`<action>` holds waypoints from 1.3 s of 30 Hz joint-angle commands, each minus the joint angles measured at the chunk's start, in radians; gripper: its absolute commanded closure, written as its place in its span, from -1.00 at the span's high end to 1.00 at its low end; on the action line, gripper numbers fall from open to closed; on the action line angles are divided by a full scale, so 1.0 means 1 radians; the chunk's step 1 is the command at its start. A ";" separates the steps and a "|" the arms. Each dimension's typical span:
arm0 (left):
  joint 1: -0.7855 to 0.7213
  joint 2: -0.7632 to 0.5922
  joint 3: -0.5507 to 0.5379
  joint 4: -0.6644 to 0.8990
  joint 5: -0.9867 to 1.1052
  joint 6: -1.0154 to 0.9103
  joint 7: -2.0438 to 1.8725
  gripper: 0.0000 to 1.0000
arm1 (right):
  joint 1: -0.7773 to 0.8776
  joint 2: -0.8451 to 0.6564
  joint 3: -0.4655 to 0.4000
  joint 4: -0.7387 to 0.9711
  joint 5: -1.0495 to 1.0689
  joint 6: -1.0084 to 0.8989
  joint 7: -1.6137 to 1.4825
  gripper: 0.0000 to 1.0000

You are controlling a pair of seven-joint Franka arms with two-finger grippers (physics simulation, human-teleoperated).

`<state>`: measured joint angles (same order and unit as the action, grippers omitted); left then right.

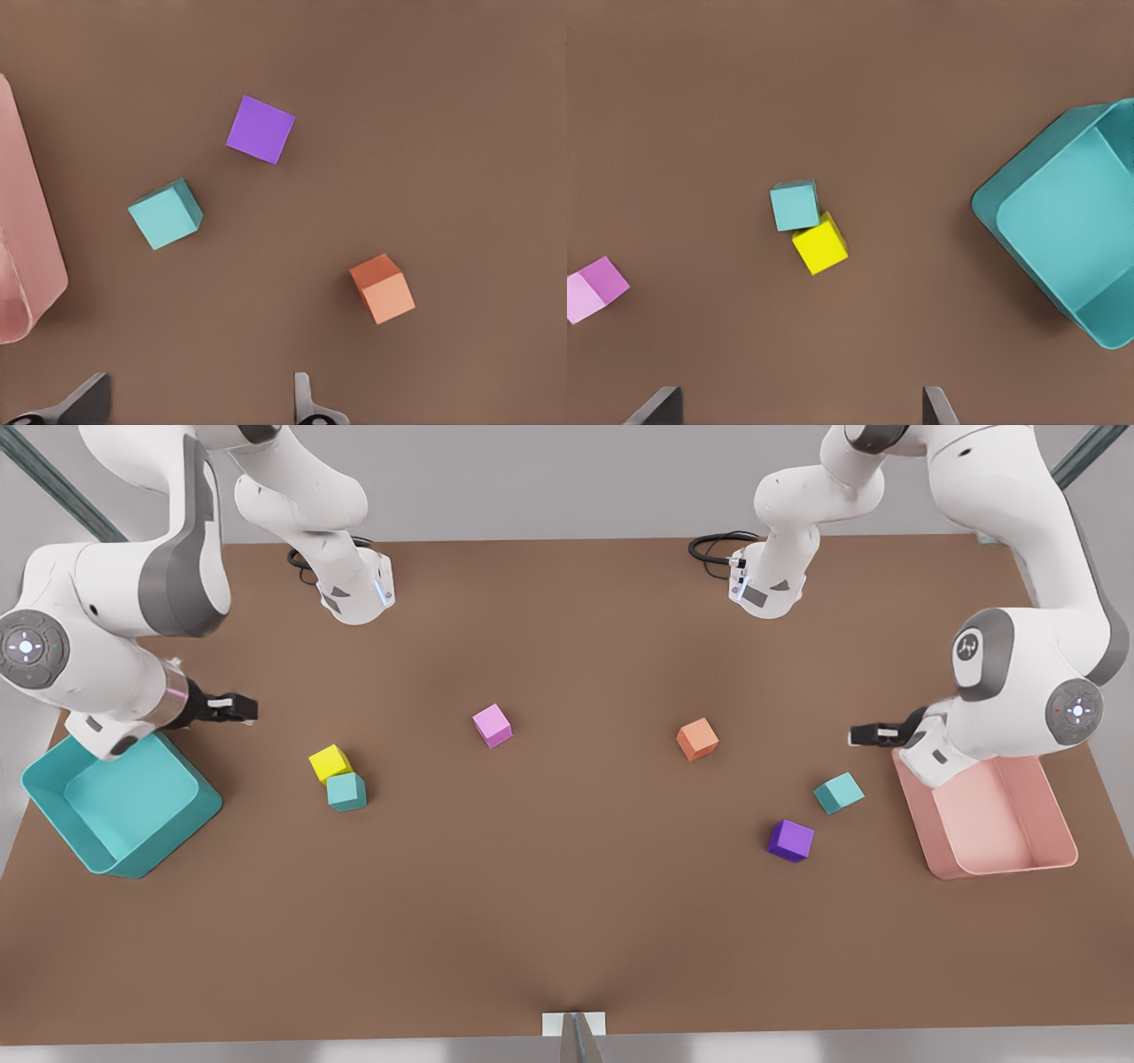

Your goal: Stack the two blue cubes on top of each other

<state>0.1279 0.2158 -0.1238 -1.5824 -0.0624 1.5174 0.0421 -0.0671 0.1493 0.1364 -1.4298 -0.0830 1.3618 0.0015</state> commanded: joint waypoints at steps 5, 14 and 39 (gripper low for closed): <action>-0.001 -0.003 0.000 0.001 0.013 0.086 0.012 1.00 | 0.050 0.090 0.008 0.086 -0.083 0.103 -0.032 1.00; -0.001 -0.004 0.000 0.001 0.013 0.066 0.012 1.00 | 0.059 0.300 0.000 -0.138 0.006 0.528 0.028 1.00; -0.001 -0.003 -0.002 0.001 0.013 0.040 0.005 1.00 | 0.056 0.253 0.005 -0.607 0.003 0.927 -0.077 1.00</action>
<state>0.1274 0.2143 -0.1254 -1.5820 -0.0496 1.5578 0.0486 -0.0108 0.4025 0.1411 -2.0367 -0.0816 2.2671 -0.0243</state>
